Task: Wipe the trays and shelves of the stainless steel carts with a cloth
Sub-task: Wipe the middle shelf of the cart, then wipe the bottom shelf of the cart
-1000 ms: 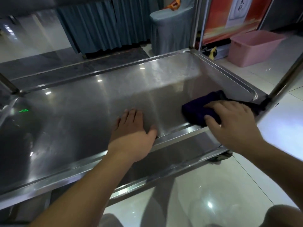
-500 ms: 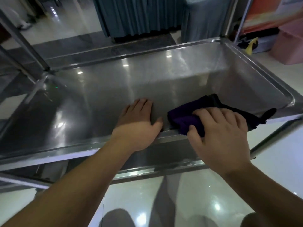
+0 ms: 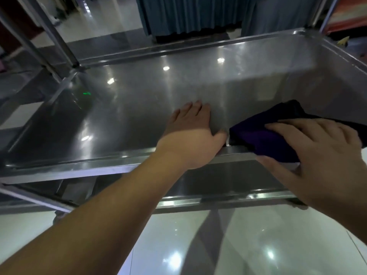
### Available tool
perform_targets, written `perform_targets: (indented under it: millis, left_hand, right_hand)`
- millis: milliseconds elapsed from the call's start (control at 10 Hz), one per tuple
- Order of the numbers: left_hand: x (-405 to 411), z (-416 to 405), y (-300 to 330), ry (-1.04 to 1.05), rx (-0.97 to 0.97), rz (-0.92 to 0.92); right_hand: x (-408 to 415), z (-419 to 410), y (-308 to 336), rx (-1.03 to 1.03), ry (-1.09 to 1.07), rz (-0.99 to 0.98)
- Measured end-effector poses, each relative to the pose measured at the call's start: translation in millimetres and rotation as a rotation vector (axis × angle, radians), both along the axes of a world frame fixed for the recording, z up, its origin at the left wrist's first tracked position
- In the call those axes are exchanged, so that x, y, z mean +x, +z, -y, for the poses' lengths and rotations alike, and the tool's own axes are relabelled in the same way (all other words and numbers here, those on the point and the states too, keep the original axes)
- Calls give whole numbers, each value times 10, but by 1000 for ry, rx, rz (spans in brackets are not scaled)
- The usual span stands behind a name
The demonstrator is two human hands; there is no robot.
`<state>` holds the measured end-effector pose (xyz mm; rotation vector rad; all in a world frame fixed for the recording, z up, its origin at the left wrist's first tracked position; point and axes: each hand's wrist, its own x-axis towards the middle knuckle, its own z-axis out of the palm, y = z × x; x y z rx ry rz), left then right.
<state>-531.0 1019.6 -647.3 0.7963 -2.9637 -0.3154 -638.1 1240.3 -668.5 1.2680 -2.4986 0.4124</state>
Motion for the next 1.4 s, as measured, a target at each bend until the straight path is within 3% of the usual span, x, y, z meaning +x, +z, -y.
perform_targets:
  millis: [200,500,800,1000,1300,1400]
  left_hand:
    - [110,-24,39,-1,47,-203]
    - [671,118,113,-222,-128,-408]
    - [1878,662,-214,-417,-121,-397]
    - [2643,866,-559,-555,-137,-366]
    - [3585,1302,-1384,-241,76,-44]
    - [3796,1421,-1639,-97,147,-18]
  right_hand:
    - [137,-16,31,-115,88,115]
    - [1074,161,-216,-256,114,400]
    - [1526,905,-987,135,140,569]
    - [1698,1458,-1212,171,203,595]
    - [2038,2198,-1441,234,270,615]
    - [2167,2405,-1513,231,283,636]
